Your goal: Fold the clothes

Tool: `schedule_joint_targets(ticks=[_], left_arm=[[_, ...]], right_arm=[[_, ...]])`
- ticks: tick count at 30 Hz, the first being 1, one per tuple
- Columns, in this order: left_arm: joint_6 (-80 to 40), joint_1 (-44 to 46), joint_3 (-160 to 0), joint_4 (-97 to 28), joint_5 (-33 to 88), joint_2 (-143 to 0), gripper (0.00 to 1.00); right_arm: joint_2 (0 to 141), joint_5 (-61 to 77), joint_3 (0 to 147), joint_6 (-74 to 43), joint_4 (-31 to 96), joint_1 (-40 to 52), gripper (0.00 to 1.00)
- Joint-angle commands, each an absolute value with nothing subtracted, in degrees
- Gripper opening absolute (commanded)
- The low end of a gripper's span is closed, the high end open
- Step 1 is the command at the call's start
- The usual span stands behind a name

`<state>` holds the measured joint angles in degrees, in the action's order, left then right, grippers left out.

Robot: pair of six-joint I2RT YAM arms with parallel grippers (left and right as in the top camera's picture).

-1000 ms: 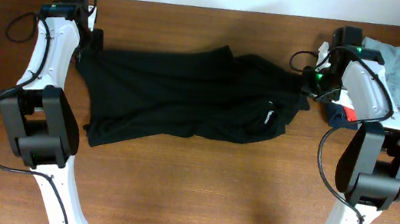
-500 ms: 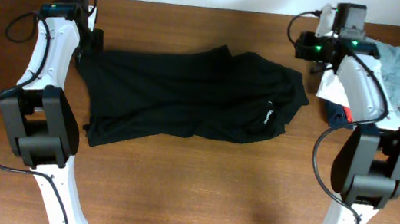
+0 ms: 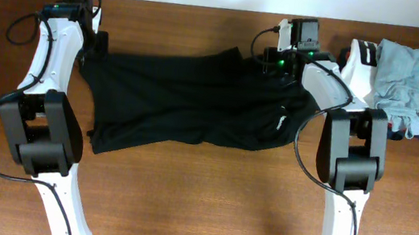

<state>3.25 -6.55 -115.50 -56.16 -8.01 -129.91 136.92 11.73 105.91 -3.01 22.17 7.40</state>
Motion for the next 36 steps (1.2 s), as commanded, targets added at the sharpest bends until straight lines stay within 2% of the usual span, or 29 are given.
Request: schedule_joint_targets(ticks=[1, 16, 18, 19, 20, 22, 36], left_arm=[[3.3, -6.9, -116.2, -56.1, -8.8, -128.6, 0.01], [3.3, -6.9, -116.2, -56.1, -8.8, -128.6, 0.01], [3.3, -6.9, -116.2, -56.1, -8.8, -128.6, 0.01], [3.3, -6.9, -116.2, -56.1, -8.8, -128.6, 0.01], [3.3, -6.9, -116.2, -56.1, -8.8, -128.6, 0.0], [3.3, -6.9, -116.2, -56.1, -8.8, -128.6, 0.01], [3.3, -7.4, -117.2, -52.3, -9.1, -128.6, 0.01]], right_arm=[[138.1, 11.6, 106.6, -3.7, 21.0, 7.8, 0.5], [142.5, 14.6, 106.6, -3.7, 17.6, 7.9, 0.5], [142.6, 14.7, 106.6, -3.7, 18.0, 8.0, 0.36], [142.5, 14.7, 106.7, -3.7, 18.0, 8.0, 0.21], [142.4, 14.7, 107.1, -3.7, 18.6, 7.9, 0.11], [142.3, 14.6, 108.9, -3.7, 20.6, 7.7, 0.04], [142.3, 14.6, 138.4, -1.2, 44.2, 5.1, 0.04]])
